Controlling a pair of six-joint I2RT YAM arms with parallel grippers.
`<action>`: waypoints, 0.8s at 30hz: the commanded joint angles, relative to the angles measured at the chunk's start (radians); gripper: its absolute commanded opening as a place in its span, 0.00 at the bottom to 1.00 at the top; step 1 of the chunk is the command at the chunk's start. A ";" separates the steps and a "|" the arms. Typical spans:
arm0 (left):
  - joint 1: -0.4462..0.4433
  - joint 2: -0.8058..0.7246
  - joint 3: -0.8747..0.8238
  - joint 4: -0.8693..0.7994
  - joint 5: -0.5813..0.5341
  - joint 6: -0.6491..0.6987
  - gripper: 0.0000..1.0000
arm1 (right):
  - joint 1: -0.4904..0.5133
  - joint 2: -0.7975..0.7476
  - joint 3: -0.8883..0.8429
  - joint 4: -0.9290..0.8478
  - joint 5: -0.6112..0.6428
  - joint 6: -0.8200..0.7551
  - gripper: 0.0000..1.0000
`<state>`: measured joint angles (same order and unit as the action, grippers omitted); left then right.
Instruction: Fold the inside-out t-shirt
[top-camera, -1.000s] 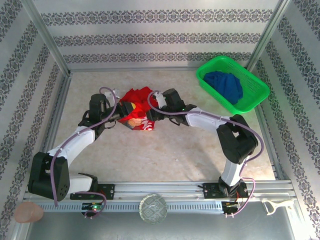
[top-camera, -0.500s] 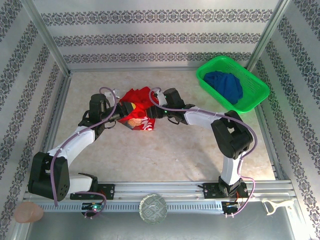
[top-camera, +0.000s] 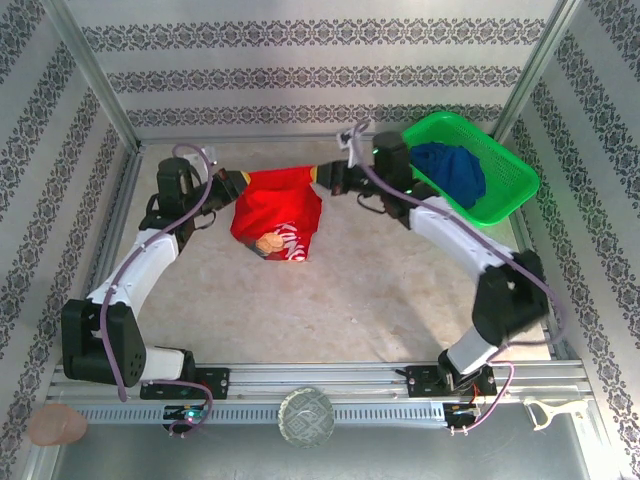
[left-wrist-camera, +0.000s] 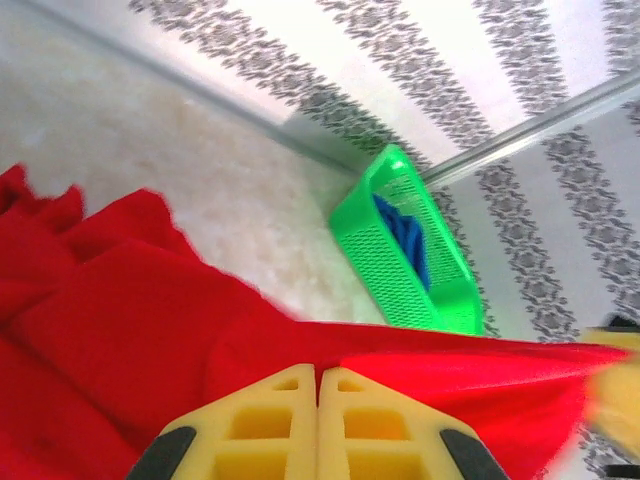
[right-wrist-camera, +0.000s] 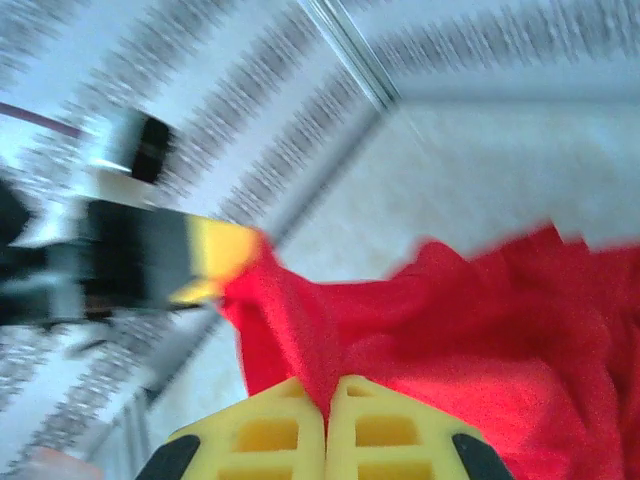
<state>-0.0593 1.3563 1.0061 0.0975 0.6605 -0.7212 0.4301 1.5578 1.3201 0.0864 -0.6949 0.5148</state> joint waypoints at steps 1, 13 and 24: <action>0.026 0.023 0.073 -0.032 -0.026 0.016 0.00 | -0.029 -0.098 0.049 0.035 -0.129 0.075 0.00; 0.023 0.057 0.331 0.174 0.104 -0.191 0.00 | -0.124 -0.137 0.130 0.125 -0.165 0.251 0.00; -0.033 0.270 0.762 0.211 0.093 -0.354 0.00 | -0.130 -0.034 0.943 -0.305 -0.026 0.098 0.00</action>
<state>-0.1207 1.5558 1.7279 0.3225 0.8463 -1.0237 0.3168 1.5337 2.0903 -0.1516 -0.7967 0.6865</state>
